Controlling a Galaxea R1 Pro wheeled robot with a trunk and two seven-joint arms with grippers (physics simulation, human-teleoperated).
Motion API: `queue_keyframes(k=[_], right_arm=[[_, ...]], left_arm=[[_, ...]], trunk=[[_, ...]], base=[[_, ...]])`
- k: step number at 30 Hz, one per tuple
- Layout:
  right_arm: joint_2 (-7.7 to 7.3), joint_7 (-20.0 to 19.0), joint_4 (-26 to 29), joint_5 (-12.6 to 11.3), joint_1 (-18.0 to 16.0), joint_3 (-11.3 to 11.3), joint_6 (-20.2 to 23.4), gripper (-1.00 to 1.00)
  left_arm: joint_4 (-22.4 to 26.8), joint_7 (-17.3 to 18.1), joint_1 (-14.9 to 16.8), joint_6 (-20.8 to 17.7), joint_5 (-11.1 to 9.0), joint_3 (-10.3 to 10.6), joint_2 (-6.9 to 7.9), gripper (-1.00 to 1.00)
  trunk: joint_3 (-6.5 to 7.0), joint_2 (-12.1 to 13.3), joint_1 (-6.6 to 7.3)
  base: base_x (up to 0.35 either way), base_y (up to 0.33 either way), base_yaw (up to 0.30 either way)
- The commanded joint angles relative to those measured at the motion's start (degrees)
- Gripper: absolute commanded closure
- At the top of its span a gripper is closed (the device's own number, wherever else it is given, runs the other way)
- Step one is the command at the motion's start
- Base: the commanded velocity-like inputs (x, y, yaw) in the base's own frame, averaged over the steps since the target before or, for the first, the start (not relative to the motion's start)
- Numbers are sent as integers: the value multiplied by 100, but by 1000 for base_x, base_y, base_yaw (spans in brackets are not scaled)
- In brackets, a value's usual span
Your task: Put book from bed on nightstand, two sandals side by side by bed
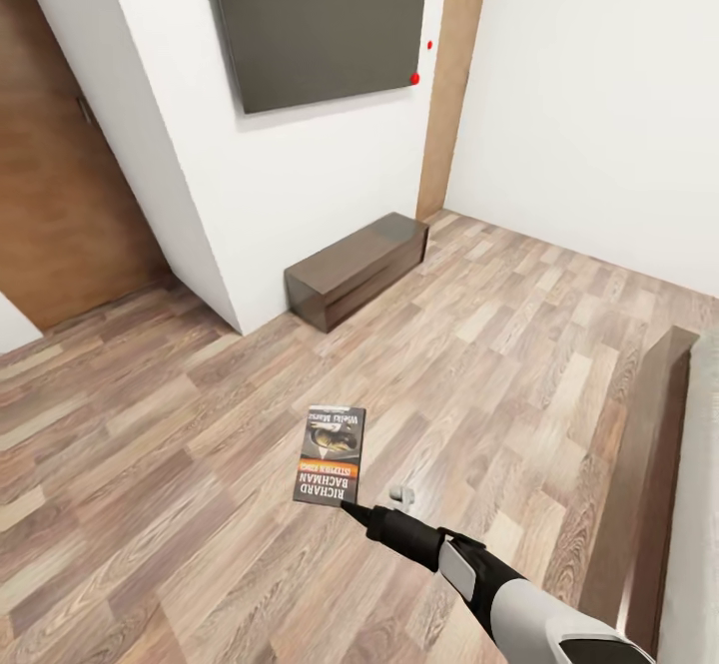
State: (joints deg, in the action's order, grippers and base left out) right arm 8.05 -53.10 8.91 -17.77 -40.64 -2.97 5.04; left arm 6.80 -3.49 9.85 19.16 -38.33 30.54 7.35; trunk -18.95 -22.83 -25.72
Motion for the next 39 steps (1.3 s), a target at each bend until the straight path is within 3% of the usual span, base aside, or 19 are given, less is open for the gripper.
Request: queue_keyframes(k=[1, 39], right_arm=[[3, -16, -2, -25, -5, -38, 52, 100], [12, -16, -65, -25, -5, -19, 43, 100]], left_arm=[[8, -37, 0, 11, -17, 48, 3, -100], [14, -32, -2, 107, -14, 52, 3, -100]], trunk=[[-9, -9, -6], [71, -9, -6]], base=[[327, 108, -292], [293, 166, -287]])
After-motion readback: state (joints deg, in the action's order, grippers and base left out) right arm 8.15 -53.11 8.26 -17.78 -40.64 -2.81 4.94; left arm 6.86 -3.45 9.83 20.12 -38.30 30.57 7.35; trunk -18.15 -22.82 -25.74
